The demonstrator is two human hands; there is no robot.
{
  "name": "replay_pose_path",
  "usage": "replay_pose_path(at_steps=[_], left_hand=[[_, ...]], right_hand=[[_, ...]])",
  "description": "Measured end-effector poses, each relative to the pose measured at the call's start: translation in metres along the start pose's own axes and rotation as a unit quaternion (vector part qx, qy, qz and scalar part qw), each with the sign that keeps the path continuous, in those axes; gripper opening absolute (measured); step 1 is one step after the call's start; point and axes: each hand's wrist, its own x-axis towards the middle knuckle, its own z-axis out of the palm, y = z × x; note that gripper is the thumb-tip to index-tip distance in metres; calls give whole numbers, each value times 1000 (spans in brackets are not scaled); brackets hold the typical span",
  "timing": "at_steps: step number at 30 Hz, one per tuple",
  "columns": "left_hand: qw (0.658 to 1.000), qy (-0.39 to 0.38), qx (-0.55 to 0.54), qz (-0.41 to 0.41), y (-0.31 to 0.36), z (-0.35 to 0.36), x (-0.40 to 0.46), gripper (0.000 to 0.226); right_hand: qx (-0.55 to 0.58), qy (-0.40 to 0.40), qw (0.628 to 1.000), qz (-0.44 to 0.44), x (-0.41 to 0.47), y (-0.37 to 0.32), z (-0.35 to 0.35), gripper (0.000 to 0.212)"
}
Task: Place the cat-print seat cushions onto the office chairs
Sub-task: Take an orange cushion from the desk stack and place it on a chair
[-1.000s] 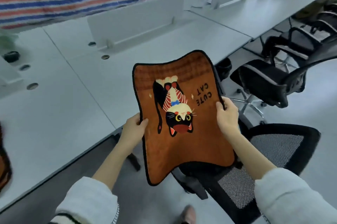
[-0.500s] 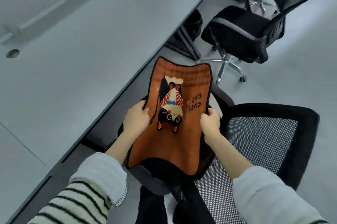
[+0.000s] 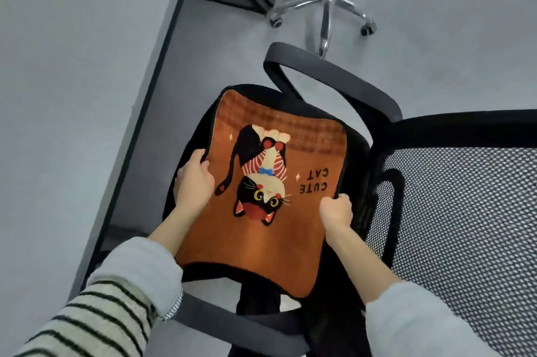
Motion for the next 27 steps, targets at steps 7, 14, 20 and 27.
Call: replay_pose_path(at_steps=[7,14,20,27], left_hand=[[996,-18,76,-47,-32,39,57,66],[982,-34,185,-22,-63,54,79,98],[986,-7,165,-11,-64,60,64,92],[990,16,122,-66,-59,54,63,71]], right_hand=[[-315,43,930,-184,34,9,44,77],[-369,8,911,-185,64,19,77,94],[-377,8,906,-193,68,17,77,96],[-364,15,907,-212,68,7,70,86]])
